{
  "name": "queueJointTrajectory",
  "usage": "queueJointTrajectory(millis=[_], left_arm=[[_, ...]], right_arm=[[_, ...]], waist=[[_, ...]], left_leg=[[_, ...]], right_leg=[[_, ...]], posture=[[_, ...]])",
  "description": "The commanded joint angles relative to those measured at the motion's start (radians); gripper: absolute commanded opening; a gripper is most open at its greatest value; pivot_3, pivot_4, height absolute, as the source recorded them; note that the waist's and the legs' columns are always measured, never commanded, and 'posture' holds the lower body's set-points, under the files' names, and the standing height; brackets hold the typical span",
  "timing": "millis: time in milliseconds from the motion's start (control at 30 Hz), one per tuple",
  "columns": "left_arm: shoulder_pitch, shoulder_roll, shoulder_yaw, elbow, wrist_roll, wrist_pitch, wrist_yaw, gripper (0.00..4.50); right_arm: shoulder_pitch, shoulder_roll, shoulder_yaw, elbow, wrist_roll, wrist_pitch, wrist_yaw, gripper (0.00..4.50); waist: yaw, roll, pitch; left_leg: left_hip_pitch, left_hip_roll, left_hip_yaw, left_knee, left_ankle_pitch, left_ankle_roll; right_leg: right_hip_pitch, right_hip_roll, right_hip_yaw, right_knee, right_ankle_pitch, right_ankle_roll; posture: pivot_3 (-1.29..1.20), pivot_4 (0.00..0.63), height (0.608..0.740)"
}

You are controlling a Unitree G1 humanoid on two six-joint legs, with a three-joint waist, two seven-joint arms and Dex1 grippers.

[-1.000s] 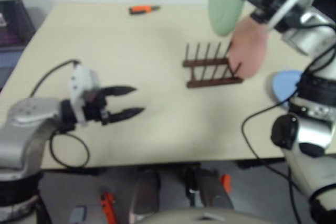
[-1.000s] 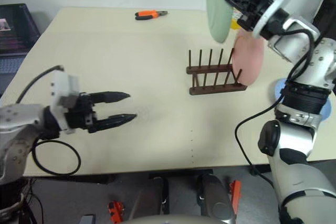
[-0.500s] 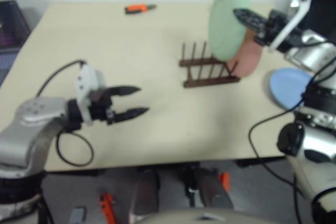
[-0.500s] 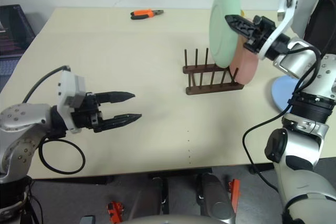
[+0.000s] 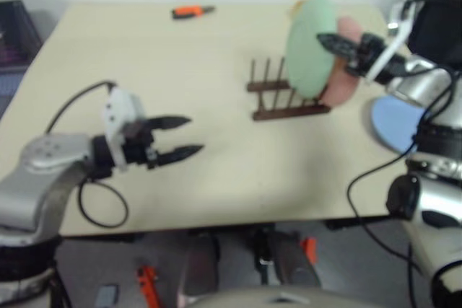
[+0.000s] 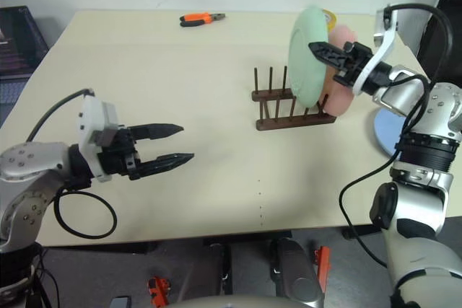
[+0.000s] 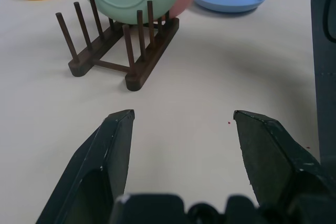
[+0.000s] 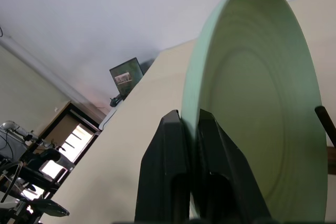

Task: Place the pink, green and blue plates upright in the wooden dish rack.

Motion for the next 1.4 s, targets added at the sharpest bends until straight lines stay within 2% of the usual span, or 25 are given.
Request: queueJointTrajectory(millis=[33, 367, 433, 567, 667, 733, 867, 1000, 1100, 1300, 1400], left_arm=[[-0.007, 0.017, 0.009, -0.032, -0.017, -0.005, 0.004, 3.35], [-0.025, 0.026, -0.008, -0.018, -0.014, -0.009, -0.006, 3.35], [-0.034, 0.029, -0.016, -0.008, -0.012, -0.012, -0.014, 3.35], [-0.061, 0.037, -0.043, 0.021, -0.014, -0.022, -0.055, 3.35], [-0.101, 0.020, -0.086, 0.024, -0.011, -0.029, -0.067, 3.35], [-0.169, -0.017, -0.130, 0.013, -0.015, 0.002, -0.023, 3.35], [-0.290, -0.074, -0.272, -0.017, 0.057, 0.055, 0.064, 3.35], [-0.361, -0.126, -0.413, -0.049, 0.145, 0.044, 0.107, 3.35], [-0.381, -0.135, -0.518, -0.050, 0.270, 0.003, 0.143, 3.35], [-0.362, -0.152, -0.592, -0.036, 0.385, -0.034, 0.173, 3.35], [-0.355, -0.176, -0.590, -0.043, 0.392, -0.024, 0.178, 3.35]], right_arm=[[-0.021, -0.022, -0.012, -0.017, 0.008, -0.016, 0.013, 0.79], [-0.007, -0.095, 0.102, -0.149, -0.087, -0.144, 0.093, 4.39], [-0.024, -0.146, 0.113, -0.197, -0.120, -0.186, 0.105, 4.48], [0.023, -0.439, 0.107, -0.374, -0.169, -0.148, 0.185, 4.48], [0.209, -0.606, 0.021, -0.482, -0.129, -0.050, 0.247, 4.48], [0.366, -0.661, -0.009, -0.518, -0.160, -0.039, 0.257, 4.48], [0.517, -0.620, 0.025, -0.518, -0.223, -0.046, 0.173, 4.48], [0.530, -0.505, 0.105, -0.460, -0.299, -0.064, 0.058, 4.48], [0.519, -0.431, 0.116, -0.419, -0.325, -0.078, 0.015, 4.48], [0.534, -0.368, 0.189, -0.329, -0.413, -0.168, -0.009, 4.48], [0.527, -0.330, 0.202, -0.258, -0.457, -0.227, -0.034, 4.48]], waist=[[0.000, 0.000, 0.000], [0.001, 0.001, 0.001], [0.002, 0.002, 0.001], [0.014, 0.007, 0.005], [0.029, 0.005, 0.003], [0.029, 0.005, 0.003], [0.018, 0.005, 0.002], [-0.004, 0.005, 0.003], [-0.006, 0.005, 0.002], [-0.003, 0.005, 0.002], [-0.002, 0.005, 0.002]], left_leg=[[0.000, 0.000, 0.000, 0.000, 0.000, 0.000], [0.000, 0.000, 0.000, 0.000, 0.000, 0.000], [0.000, 0.000, 0.000, 0.000, 0.000, 0.000], [-0.003, -0.002, 0.001, 0.000, 0.000, 0.000], [-0.003, -0.002, 0.001, -0.001, -0.001, -0.002], [-0.001, -0.001, 0.001, 0.000, -0.003, -0.004], [0.002, -0.001, 0.001, 0.005, -0.003, -0.004], [0.007, -0.002, -0.001, 0.006, -0.002, -0.002], [0.007, -0.003, -0.003, 0.005, -0.002, -0.002], [0.004, -0.002, -0.003, 0.003, -0.002, -0.002], [0.002, -0.002, -0.003, 0.003, -0.002, -0.002]], right_leg=[[0.000, 0.000, 0.000, 0.000, 0.000, 0.000], [0.000, 0.000, 0.000, 0.000, 0.000, 0.000], [0.000, 0.000, 0.000, -0.001, 0.000, 0.000], [-0.002, 0.000, 0.000, -0.001, 0.000, 0.000], [-0.002, 0.000, -0.002, -0.003, -0.002, 0.000], [0.001, -0.001, -0.002, -0.003, -0.003, 0.001], [0.004, -0.003, 0.002, -0.003, -0.002, 0.002], [0.007, -0.003, 0.006, -0.003, -0.002, 0.003], [0.007, -0.001, 0.006, -0.002, -0.001, 0.003], [0.006, 0.004, 0.004, -0.001, -0.001, 0.004], [0.005, 0.005, 0.003, -0.002, -0.001, 0.004]], posture=[[0.00, 0.150, 0.740], [0.00, 0.150, 0.740], [0.00, 0.150, 0.740], [0.00, 0.150, 0.740], [0.00, 0.150, 0.740], [0.00, 0.150, 0.740], [0.00, 0.150, 0.740], [0.00, 0.150, 0.740], [0.00, 0.150, 0.740], [0.00, 0.150, 0.740], [0.00, 0.150, 0.740]])
